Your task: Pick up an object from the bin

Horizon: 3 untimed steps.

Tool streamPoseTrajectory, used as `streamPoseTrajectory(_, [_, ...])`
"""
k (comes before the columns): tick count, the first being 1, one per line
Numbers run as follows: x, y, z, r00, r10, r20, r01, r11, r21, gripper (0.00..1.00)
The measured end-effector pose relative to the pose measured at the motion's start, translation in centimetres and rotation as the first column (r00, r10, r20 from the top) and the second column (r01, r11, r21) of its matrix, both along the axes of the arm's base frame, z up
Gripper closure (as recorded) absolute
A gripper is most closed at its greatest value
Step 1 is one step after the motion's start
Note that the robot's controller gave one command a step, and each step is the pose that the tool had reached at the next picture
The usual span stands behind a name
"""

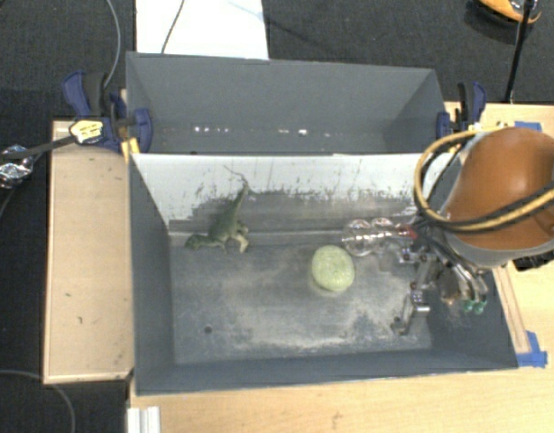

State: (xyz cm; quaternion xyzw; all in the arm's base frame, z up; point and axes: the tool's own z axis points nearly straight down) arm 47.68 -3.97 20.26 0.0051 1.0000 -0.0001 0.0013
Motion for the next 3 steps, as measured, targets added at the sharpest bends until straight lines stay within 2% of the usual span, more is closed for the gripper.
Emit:
streamPoseTrajectory(1, [3.8, 4.6, -3.1, 0.998, -0.063, 0.003, 0.063, 0.998, 0.000, 0.00])
streamPoseTrajectory(2, [6.3, 6.6, -6.1, 1.000, -0.012, 0.004, 0.012, 1.000, 0.006, 0.00])
streamPoseTrajectory(3, [7.2, 4.5, -8.5, 0.999, 0.039, 0.003, -0.039, 0.999, -0.001, 0.00])
